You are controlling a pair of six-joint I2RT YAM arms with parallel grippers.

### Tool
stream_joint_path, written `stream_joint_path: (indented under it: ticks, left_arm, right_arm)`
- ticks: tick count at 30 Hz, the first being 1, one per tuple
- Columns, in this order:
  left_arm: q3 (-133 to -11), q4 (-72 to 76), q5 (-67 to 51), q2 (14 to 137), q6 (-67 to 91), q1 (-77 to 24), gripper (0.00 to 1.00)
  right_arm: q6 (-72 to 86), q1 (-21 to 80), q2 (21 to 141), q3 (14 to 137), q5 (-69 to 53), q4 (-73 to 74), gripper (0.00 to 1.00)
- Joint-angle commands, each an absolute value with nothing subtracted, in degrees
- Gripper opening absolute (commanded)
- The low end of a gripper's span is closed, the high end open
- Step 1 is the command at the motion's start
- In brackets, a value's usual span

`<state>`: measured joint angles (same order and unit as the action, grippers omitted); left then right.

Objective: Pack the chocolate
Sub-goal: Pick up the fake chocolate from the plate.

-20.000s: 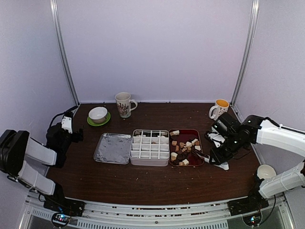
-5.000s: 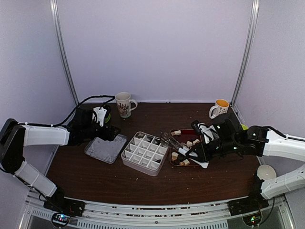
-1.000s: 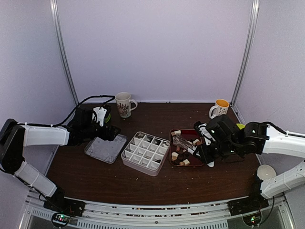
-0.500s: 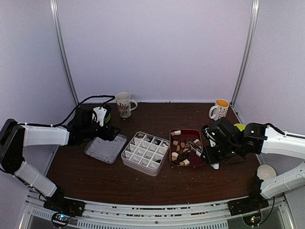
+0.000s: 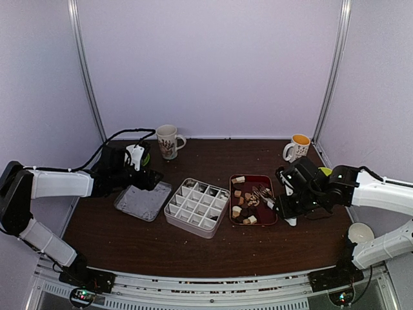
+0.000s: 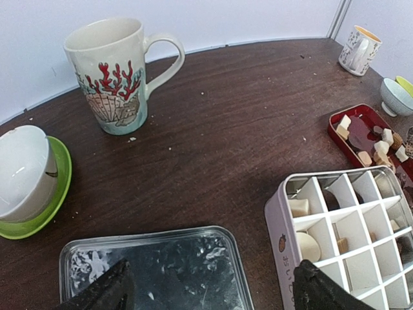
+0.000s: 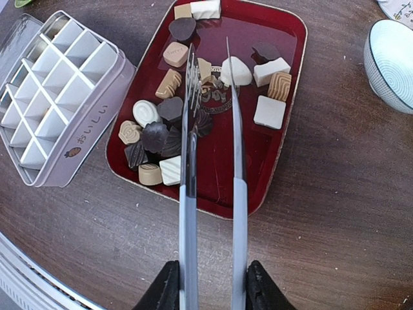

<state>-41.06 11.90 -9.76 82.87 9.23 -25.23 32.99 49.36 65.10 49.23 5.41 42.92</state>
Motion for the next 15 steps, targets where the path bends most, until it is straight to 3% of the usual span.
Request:
stream_joint_path:
  ticks: [1, 15]
  left_arm:
    - [-42.4, 12.3, -8.9, 81.3, 8.3, -25.6, 0.87]
    - [-42.4, 12.1, -8.8, 81.1, 8.2, -25.6, 0.87]
  right_arm:
    - [32.1, 48.8, 66.0, 50.3, 6.0, 40.8, 0.34]
    - [32.2, 47.7, 67.9, 51.0, 4.2, 41.4, 0.34]
